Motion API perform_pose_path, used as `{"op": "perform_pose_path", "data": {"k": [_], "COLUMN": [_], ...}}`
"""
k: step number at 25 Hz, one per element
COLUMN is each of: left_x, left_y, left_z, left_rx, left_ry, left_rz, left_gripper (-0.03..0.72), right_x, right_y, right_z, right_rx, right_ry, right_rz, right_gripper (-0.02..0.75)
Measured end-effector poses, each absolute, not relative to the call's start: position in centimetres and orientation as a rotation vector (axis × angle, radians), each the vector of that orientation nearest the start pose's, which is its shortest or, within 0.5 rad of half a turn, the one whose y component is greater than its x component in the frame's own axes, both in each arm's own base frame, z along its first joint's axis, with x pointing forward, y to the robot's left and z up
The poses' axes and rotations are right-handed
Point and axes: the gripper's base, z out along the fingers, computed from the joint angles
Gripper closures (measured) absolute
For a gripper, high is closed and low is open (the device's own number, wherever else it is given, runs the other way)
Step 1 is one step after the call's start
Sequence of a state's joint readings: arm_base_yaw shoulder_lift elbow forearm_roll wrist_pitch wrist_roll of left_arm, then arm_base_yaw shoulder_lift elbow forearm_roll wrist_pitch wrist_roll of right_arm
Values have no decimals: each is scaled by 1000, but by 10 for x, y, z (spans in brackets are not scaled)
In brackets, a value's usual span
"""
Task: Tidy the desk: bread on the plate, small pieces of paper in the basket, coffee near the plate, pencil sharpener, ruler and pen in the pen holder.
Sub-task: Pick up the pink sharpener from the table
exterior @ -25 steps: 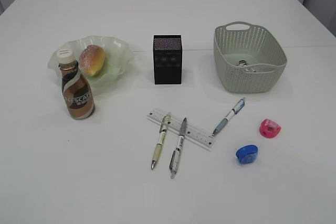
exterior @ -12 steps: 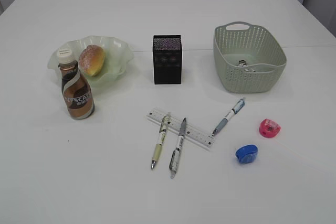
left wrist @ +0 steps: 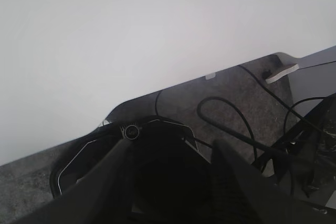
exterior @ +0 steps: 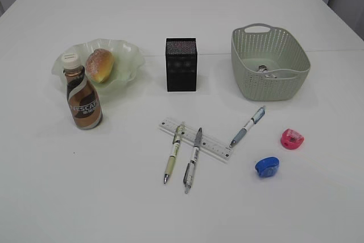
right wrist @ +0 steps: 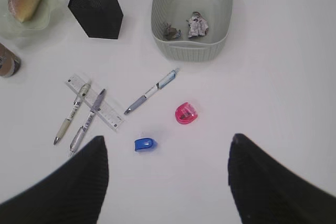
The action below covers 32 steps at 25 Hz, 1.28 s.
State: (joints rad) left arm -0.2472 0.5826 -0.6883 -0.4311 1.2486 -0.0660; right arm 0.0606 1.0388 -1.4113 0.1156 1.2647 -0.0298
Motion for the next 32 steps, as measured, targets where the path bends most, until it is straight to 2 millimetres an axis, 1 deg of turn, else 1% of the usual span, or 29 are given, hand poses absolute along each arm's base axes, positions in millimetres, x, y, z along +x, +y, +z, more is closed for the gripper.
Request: {"op": "perform_pose_path", "data": {"k": [8, 14, 19, 21, 24, 26, 30, 32], "left_x": [59, 59, 61, 62, 65, 66, 67, 67], "left_y": [-53, -53, -49, -45, -36, -31, -29, -29], "left_z": [309, 309, 307, 306, 303, 302, 302, 302], "left_rx": [198, 204, 251, 261, 273, 277, 280, 280], "left_ry": [2615, 2613, 2611, 2616, 2622, 2623, 2622, 2622], "left_rz": [-704, -703, -619, -548, -387, -316, -279, -279], "left_gripper": [374, 388, 390, 391, 396, 403, 418, 420], "right_x": [167, 168, 171, 177, 191, 202, 221, 226], "right_y": [18, 11, 10, 11, 12, 12, 15, 18], "right_z": [450, 450, 449, 445, 437, 430, 416, 412], "right_rx": [-121, -116, -116, -117, -119, -120, -123, -123], "right_ry": [2376, 2377, 2386, 2407, 2451, 2485, 2550, 2567], "right_rz": [122, 23, 12, 11, 11, 10, 33, 74], "right_gripper": [185, 185, 185, 185, 185, 185, 185, 185]}}
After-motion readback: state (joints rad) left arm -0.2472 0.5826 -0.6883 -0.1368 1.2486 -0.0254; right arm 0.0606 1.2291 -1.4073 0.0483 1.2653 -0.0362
